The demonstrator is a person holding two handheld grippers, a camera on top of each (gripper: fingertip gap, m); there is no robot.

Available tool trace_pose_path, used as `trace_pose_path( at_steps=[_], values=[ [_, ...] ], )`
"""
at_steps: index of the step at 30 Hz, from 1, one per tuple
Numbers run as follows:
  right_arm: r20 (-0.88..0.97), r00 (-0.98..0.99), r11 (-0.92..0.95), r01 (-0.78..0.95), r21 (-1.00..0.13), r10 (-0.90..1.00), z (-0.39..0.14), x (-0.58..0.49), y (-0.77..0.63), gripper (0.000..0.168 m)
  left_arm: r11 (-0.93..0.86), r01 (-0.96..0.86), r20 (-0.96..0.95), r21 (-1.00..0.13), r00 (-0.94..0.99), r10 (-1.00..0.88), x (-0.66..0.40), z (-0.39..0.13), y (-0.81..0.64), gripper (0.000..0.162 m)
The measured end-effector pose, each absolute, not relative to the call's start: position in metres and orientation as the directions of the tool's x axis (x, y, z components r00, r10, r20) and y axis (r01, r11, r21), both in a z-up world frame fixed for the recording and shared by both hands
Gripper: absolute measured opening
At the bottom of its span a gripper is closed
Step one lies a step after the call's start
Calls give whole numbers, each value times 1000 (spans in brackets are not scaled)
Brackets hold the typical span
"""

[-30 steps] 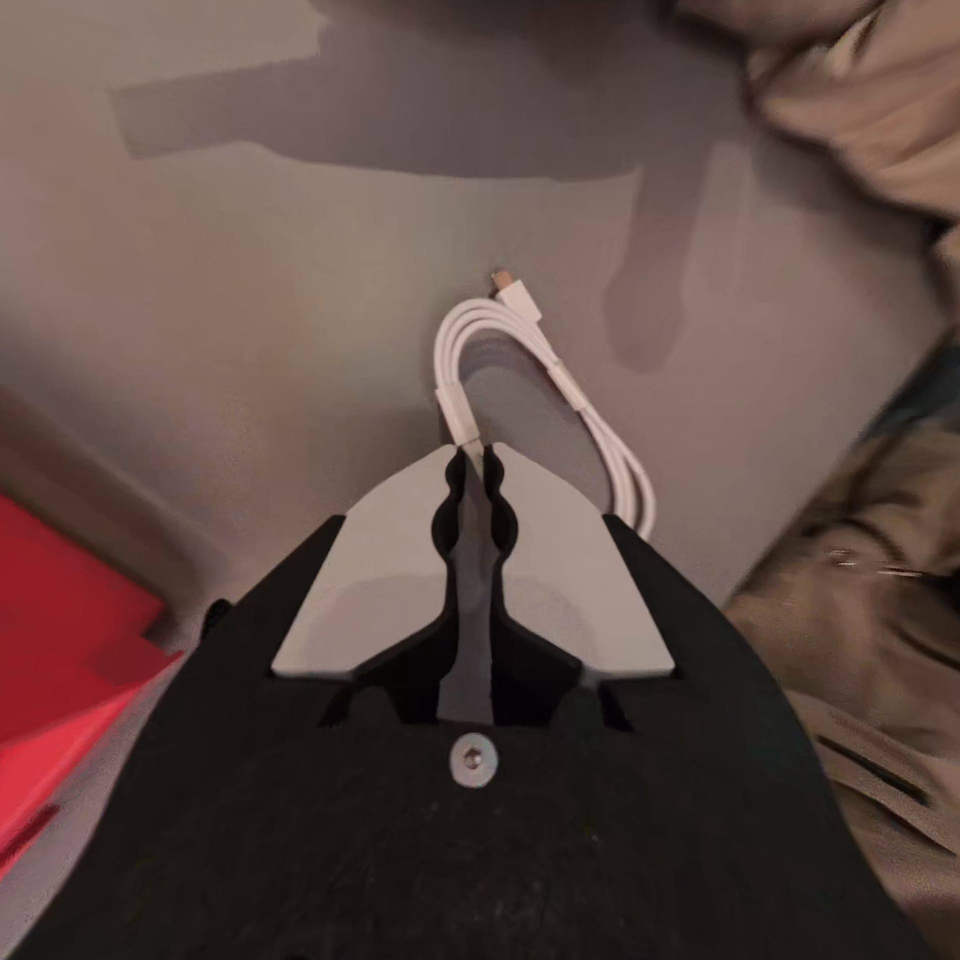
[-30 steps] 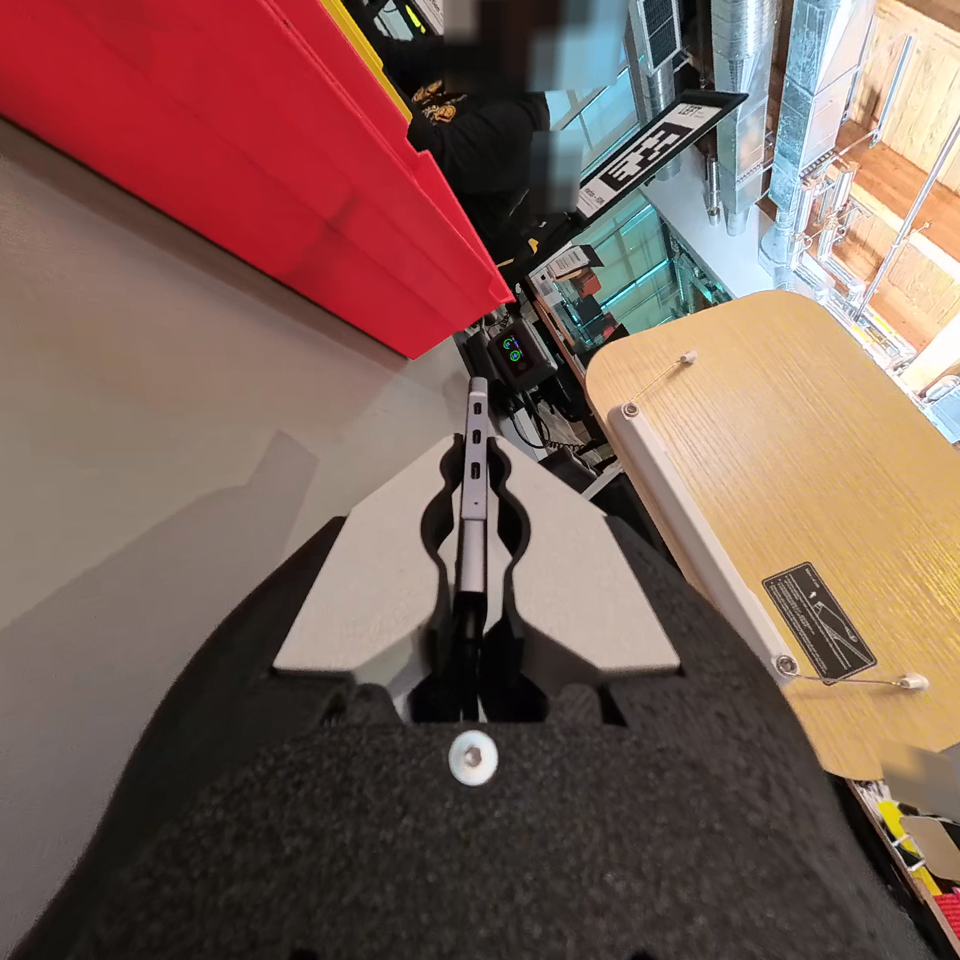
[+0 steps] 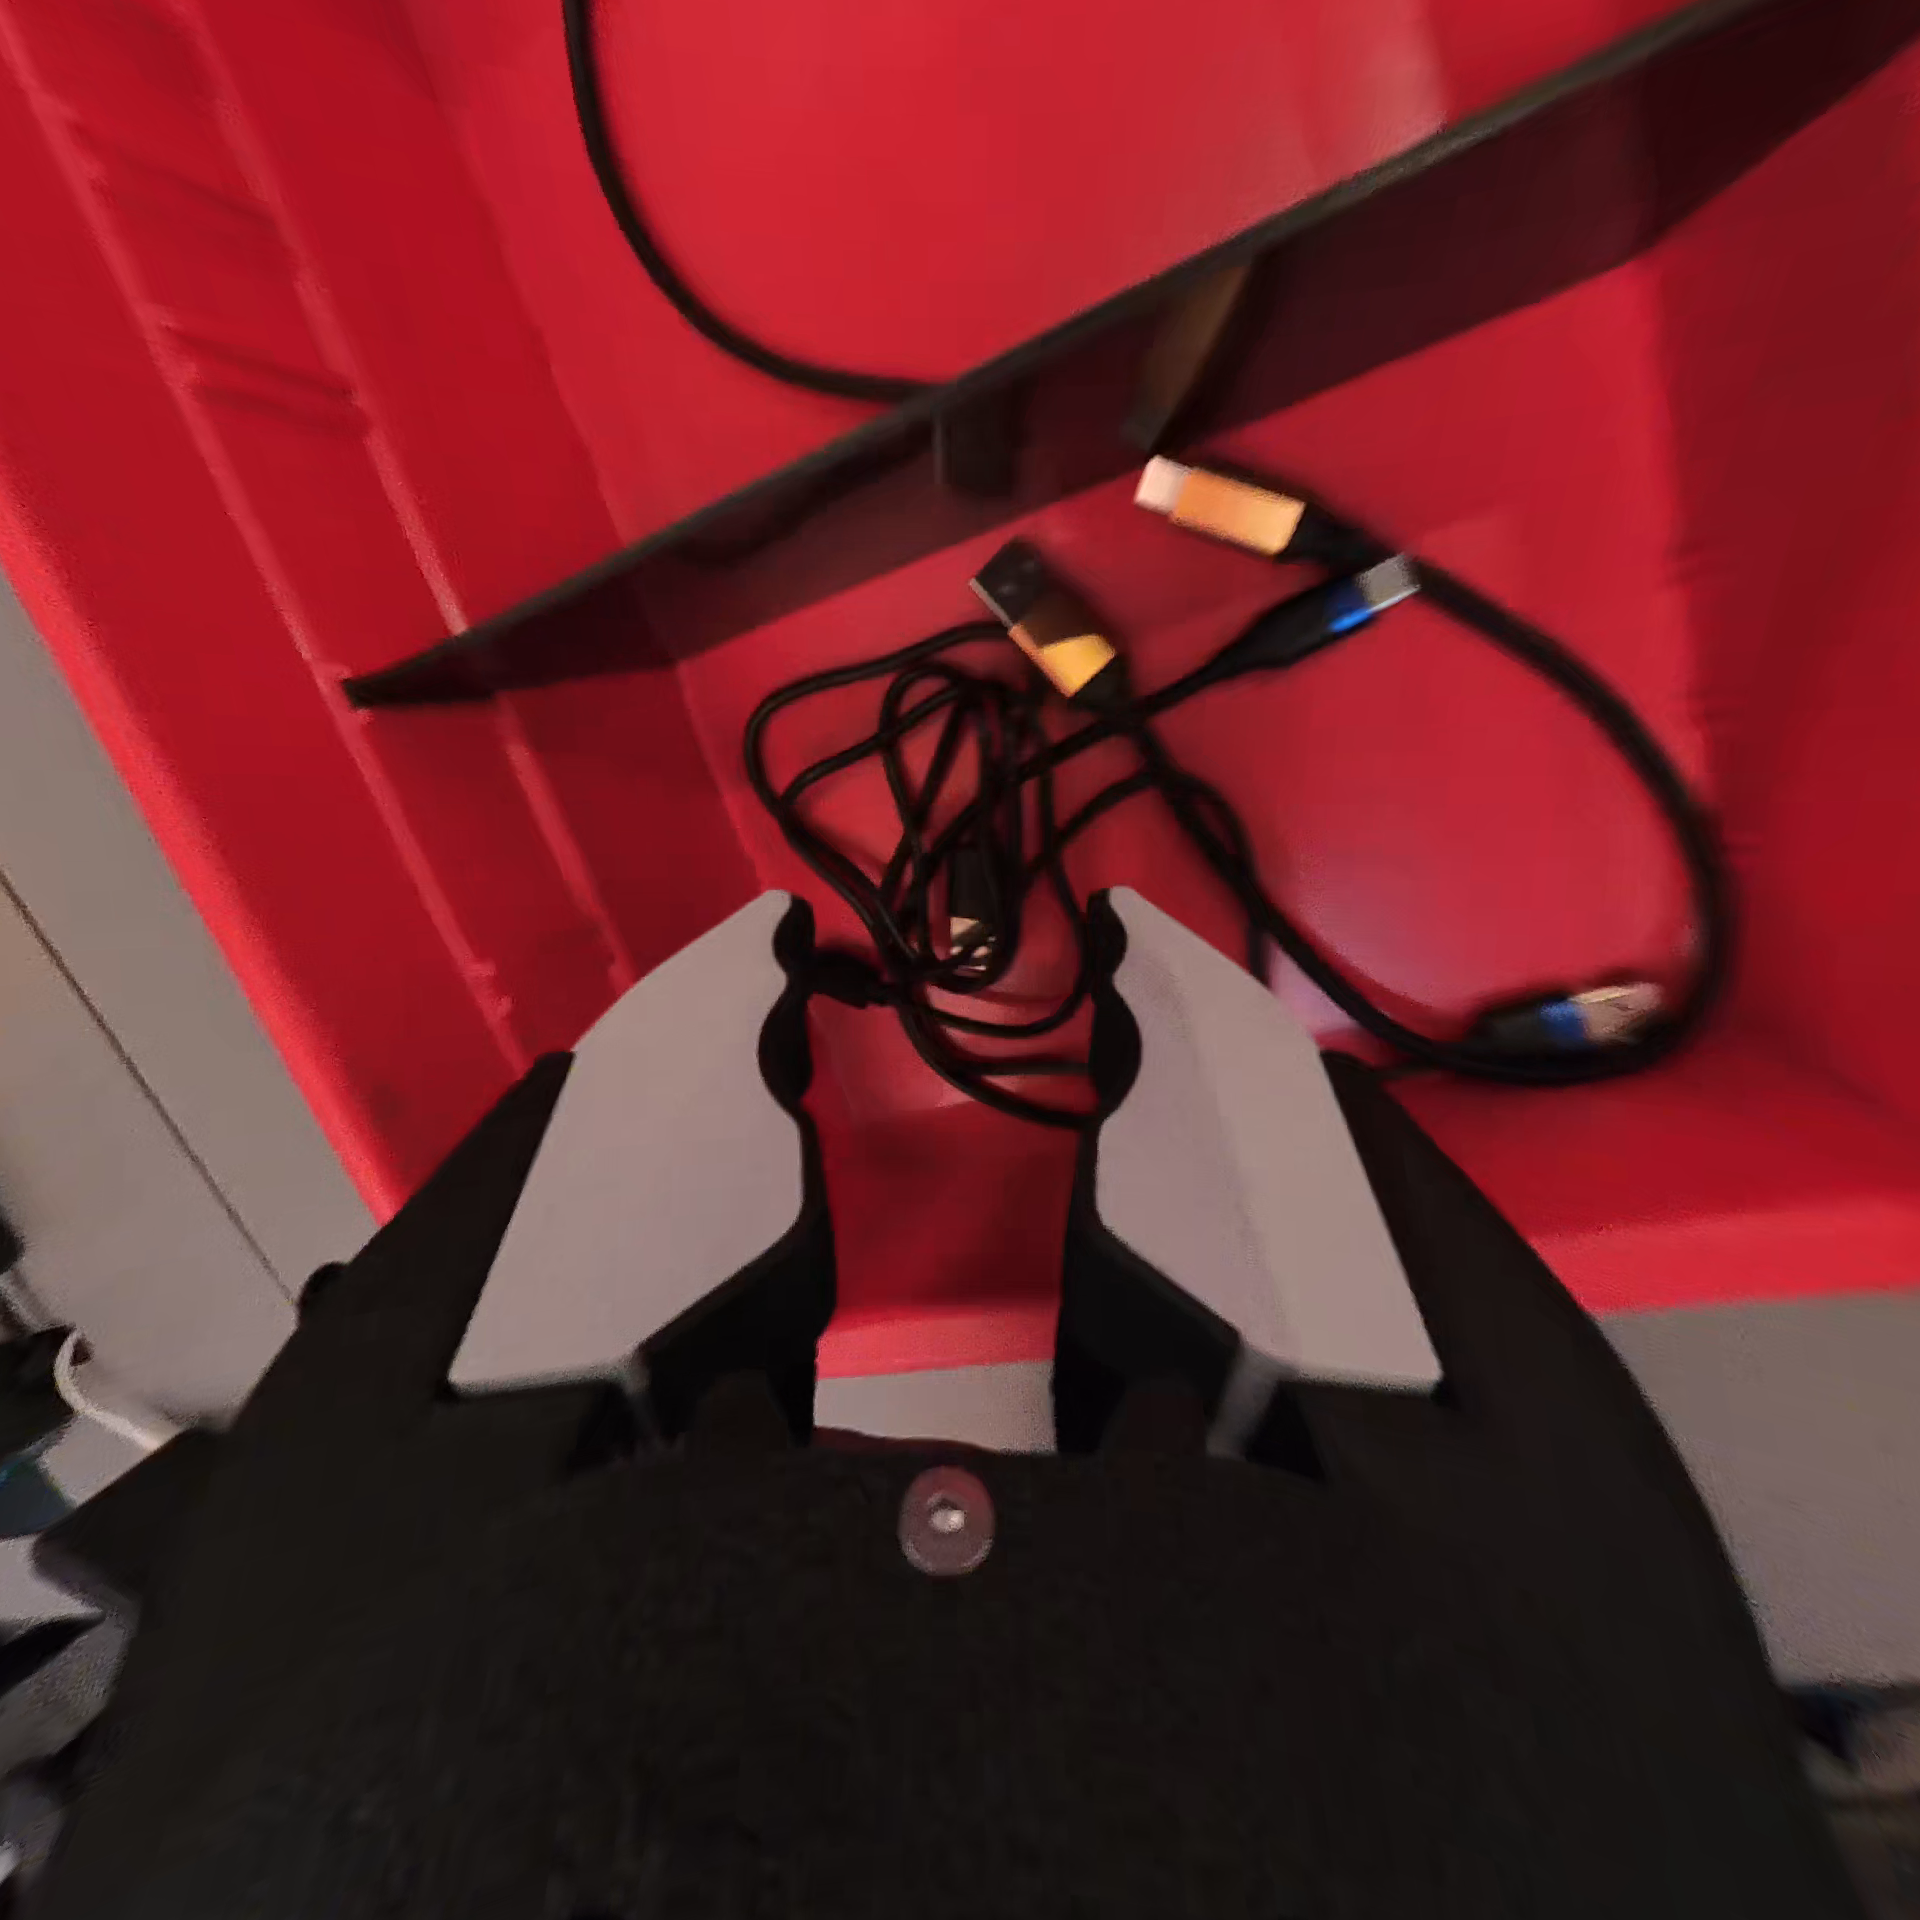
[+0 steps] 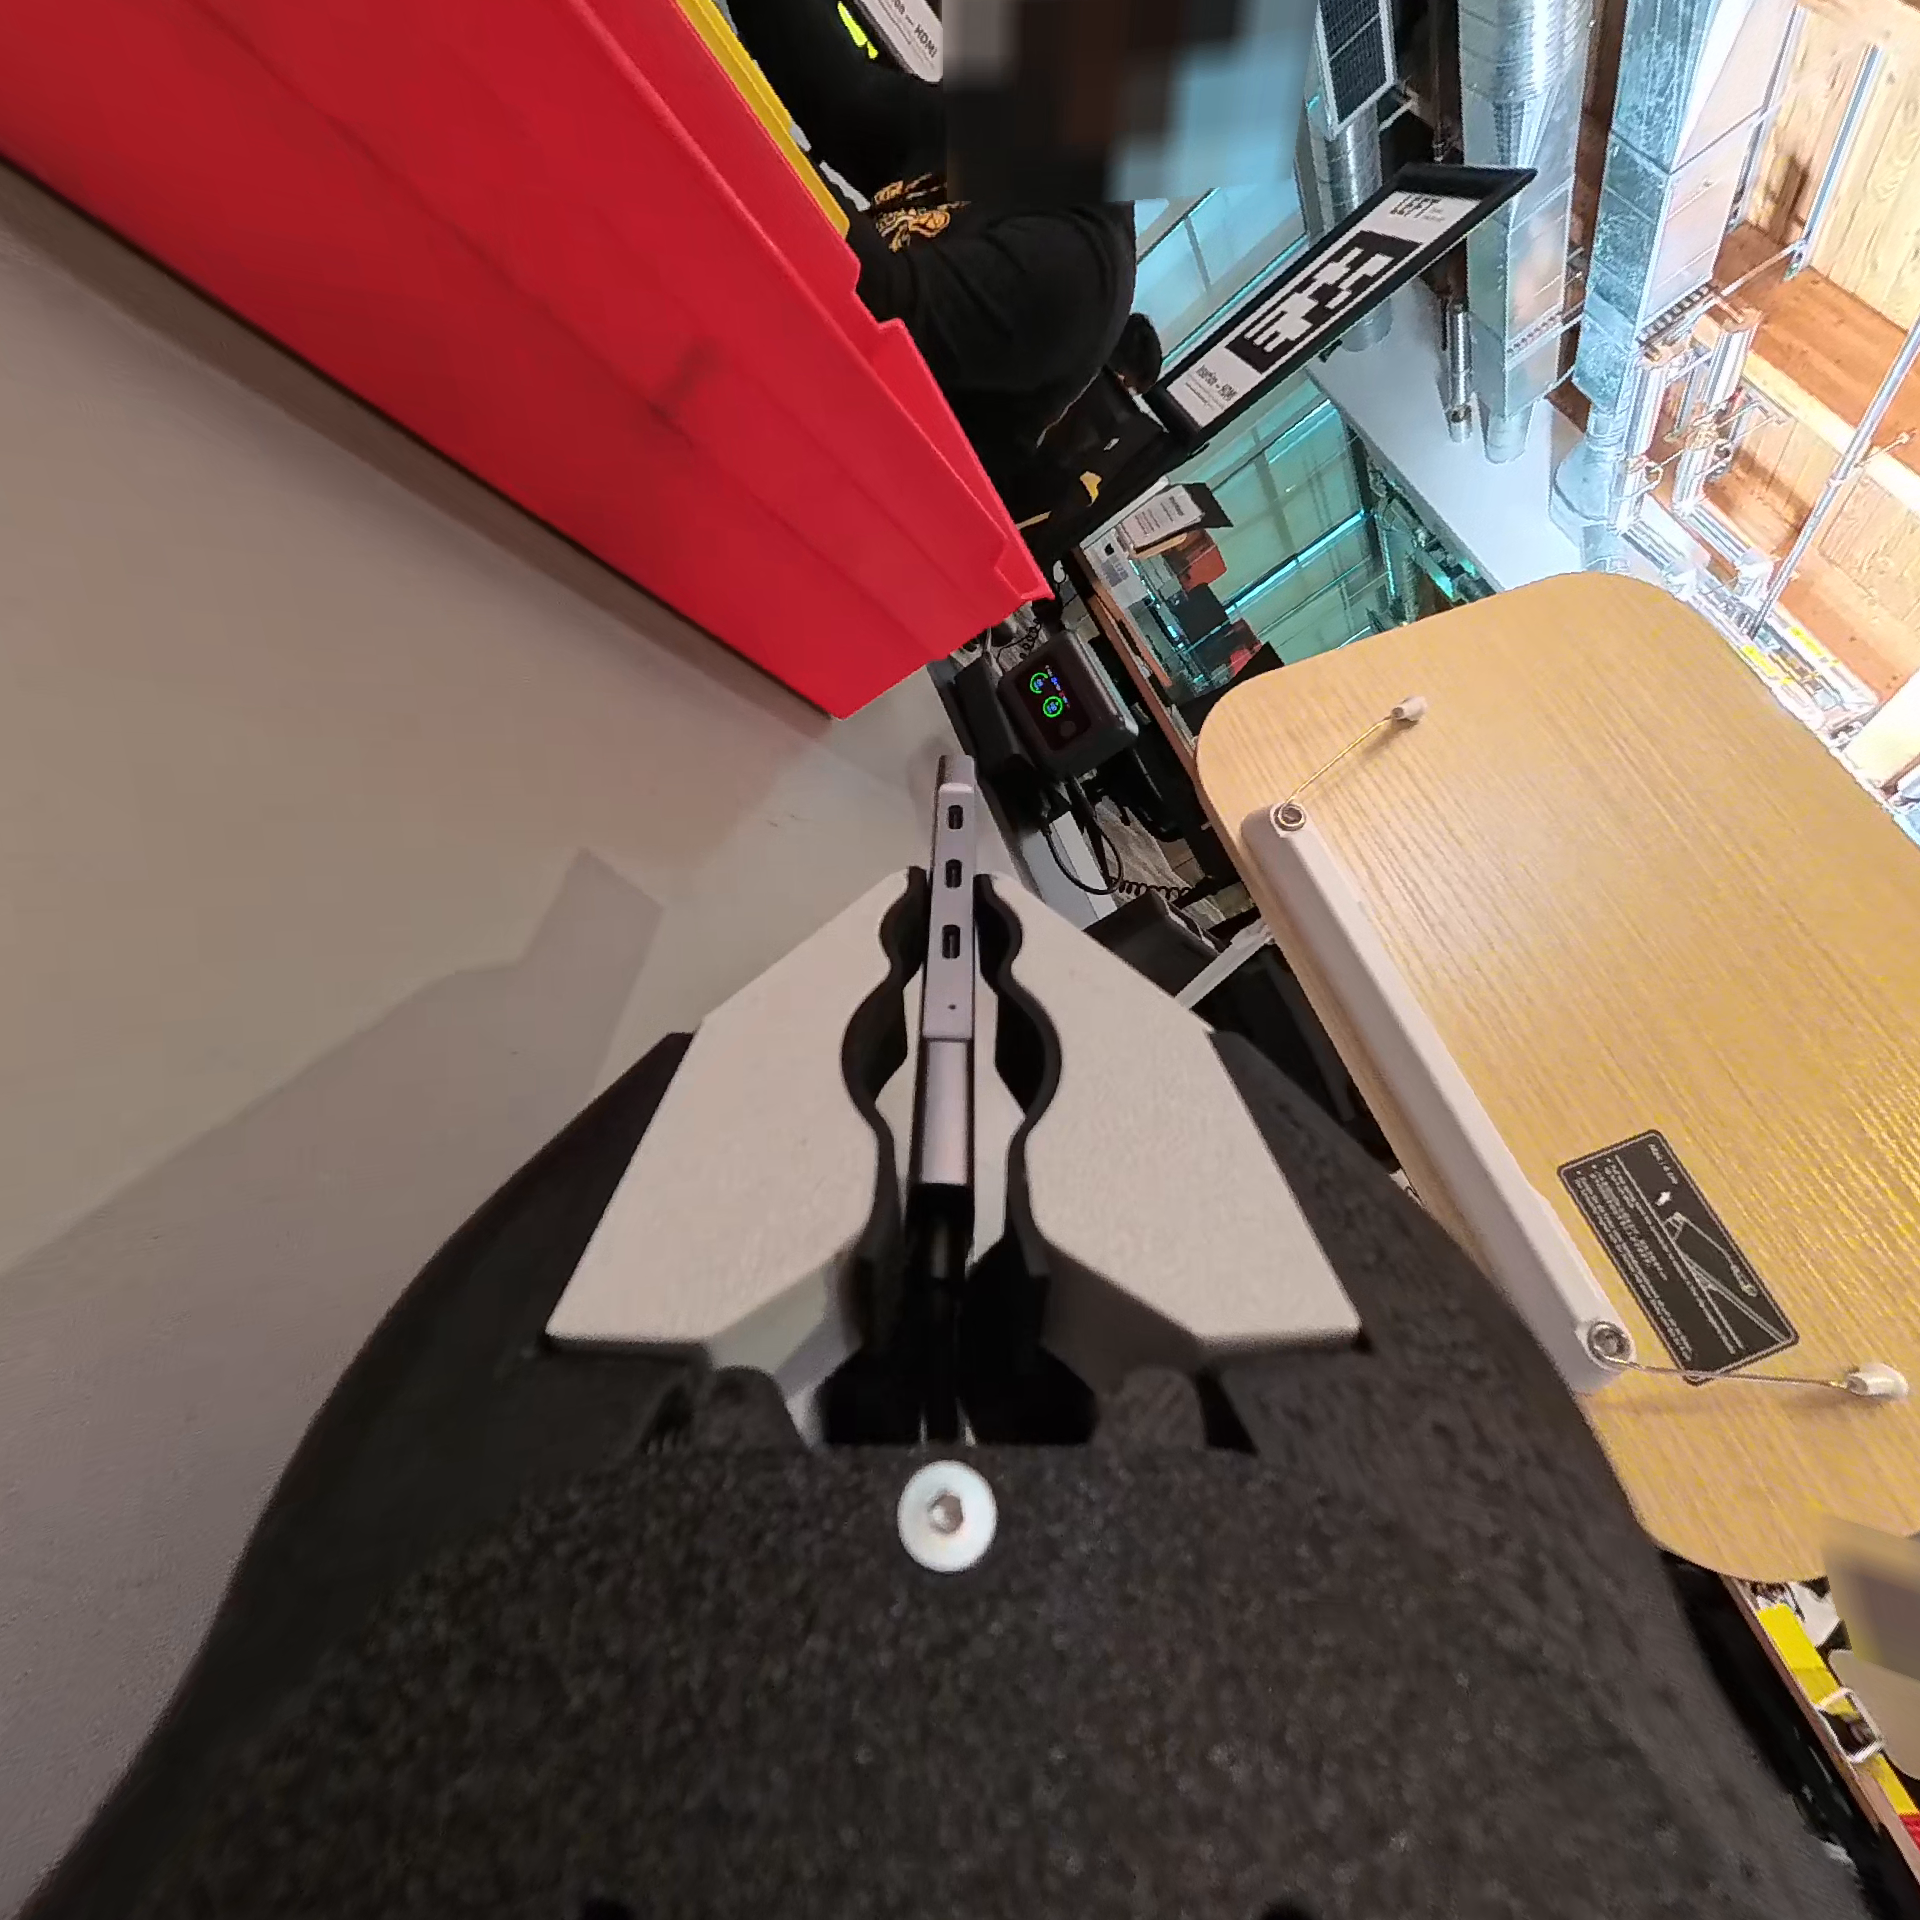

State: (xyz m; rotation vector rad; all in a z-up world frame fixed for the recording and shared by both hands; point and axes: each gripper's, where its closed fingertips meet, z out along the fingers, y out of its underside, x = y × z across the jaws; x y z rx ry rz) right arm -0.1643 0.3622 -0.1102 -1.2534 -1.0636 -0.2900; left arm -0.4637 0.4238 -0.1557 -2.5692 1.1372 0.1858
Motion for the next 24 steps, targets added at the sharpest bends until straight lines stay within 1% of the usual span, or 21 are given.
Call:
trace_pose_path(
  at_steps=[3,4,5,6,10,13,16,18,20,21,24],
  values=[
    [778,517,347,700,-625,357,-111,-165,362,8,-625,-757,-272,-188,652,-708,-466,-179,426,45],
    [778,517,347,700,-624,356,-111,-165,362,8,-621,-763,-257,-181,646,-719,-464,-184,424,36],
    [779,516,347,700,-623,357,-112,-165,362,8,-613,-769,-232,-180,639,-734,-460,-186,421,22],
    [778,516,347,701,-624,358,-112,-165,362,8,-610,-770,-245,-188,638,-730,-460,-183,422,8],
    [775,518,345,698,-627,361,-112,-165,362,8,-569,-751,-295,-334,657,-694,-455,-140,426,6],
    [777,516,344,700,-625,361,-113,-165,363,8,-505,-750,-422,-428,659,-622,-464,-87,428,5],
    [778,514,344,702,-623,361,-113,-165,363,8,-380,-738,-505,-557,665,-551,-459,-20,415,5],
    [777,516,344,701,-625,361,-113,-165,363,8,-263,-731,-540,-629,655,-529,-445,23,396,5],
    [776,518,343,700,-626,360,-113,-164,363,8,-176,-702,-513,-691,646,-565,-422,52,368,5],
    [776,518,342,700,-627,360,-112,-164,363,8,-125,-689,-487,-714,616,-619,-405,60,349,5],
    [776,518,342,701,-626,360,-113,-164,363,8,38,-684,-446,-729,432,-784,-350,62,287,5]
  ],
)
